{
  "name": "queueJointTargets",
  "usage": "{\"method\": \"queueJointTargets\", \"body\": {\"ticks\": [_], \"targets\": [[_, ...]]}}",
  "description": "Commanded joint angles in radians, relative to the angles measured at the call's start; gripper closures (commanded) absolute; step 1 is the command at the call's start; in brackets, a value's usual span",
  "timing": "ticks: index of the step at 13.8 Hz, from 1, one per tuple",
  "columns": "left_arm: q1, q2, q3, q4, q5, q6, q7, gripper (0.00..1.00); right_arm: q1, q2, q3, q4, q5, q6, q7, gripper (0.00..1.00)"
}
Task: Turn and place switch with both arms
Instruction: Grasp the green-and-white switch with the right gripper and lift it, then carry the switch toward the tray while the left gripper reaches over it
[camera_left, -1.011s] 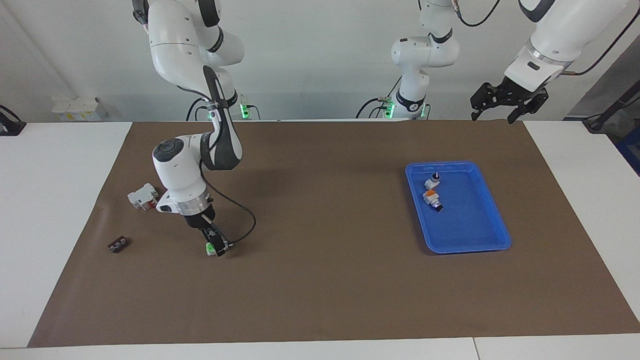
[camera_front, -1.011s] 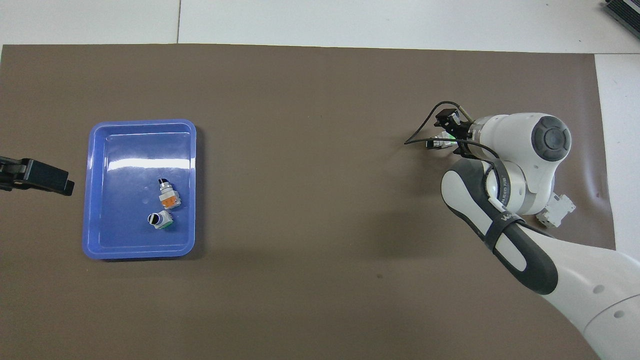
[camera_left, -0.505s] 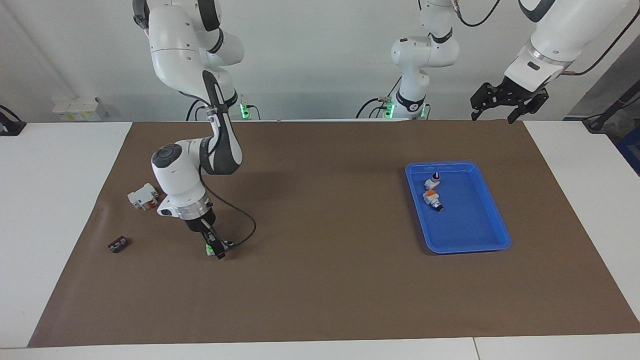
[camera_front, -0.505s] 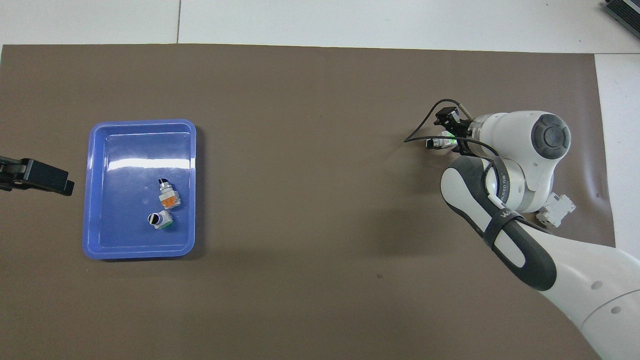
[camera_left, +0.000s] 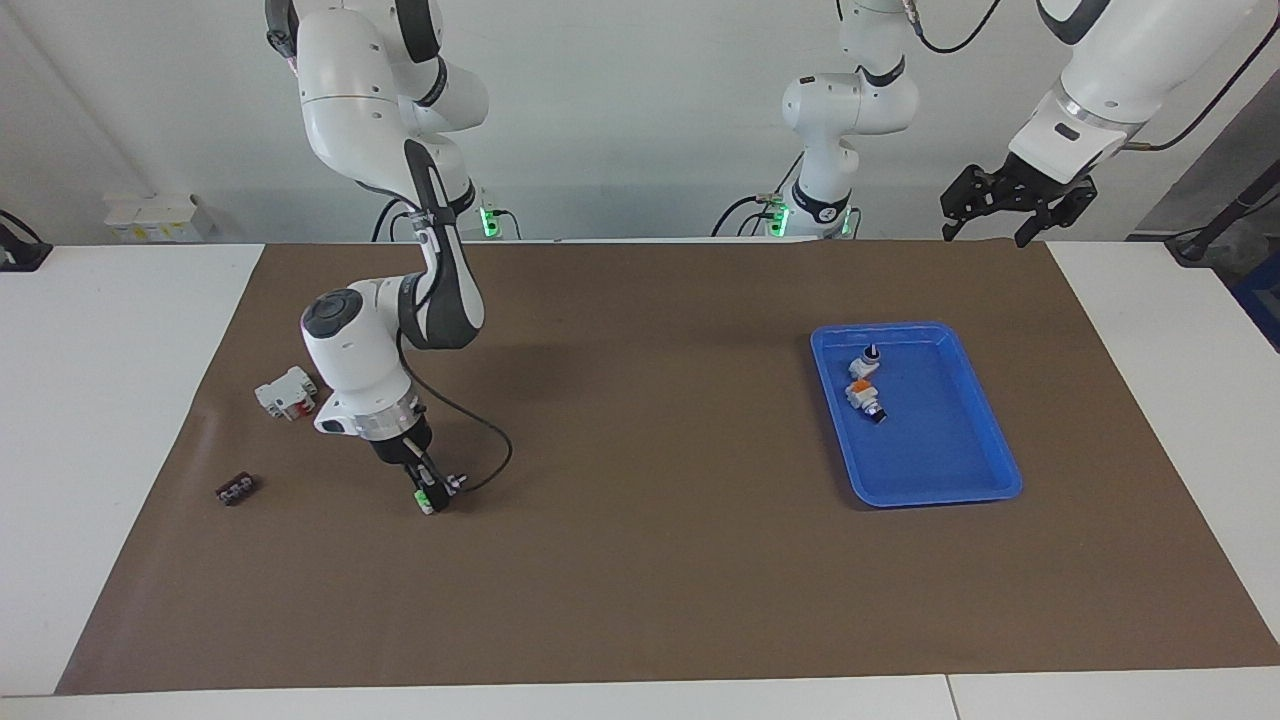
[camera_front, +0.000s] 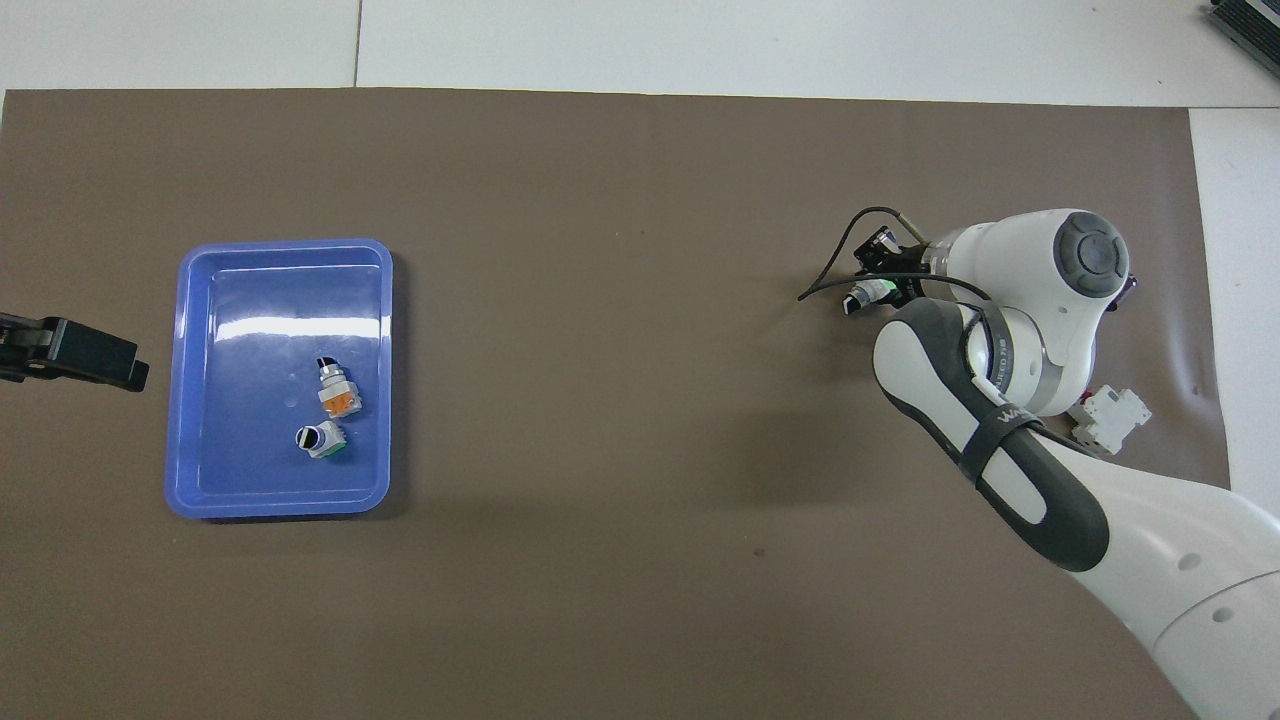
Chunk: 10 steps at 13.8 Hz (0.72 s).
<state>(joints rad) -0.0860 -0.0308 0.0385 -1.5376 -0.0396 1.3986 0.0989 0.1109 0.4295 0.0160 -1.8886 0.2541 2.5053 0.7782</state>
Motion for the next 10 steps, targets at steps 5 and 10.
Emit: {"method": "queueJointTargets", "body": {"ticks": [5, 10], "targets": [[-0.015, -0.026, -0.008, -0.026, -0.005, -0.004, -0.010, 0.00, 0.016, -0.161, 0.111, 0.143, 0.399, -0.400, 0.428, 1.00], [0.000, -0.035, -0.002, -0.050, -0.003, 0.045, -0.013, 0.00, 0.015, -0.288, 0.245, 0.201, 0.514, -0.500, 0.674, 1.00]]}}
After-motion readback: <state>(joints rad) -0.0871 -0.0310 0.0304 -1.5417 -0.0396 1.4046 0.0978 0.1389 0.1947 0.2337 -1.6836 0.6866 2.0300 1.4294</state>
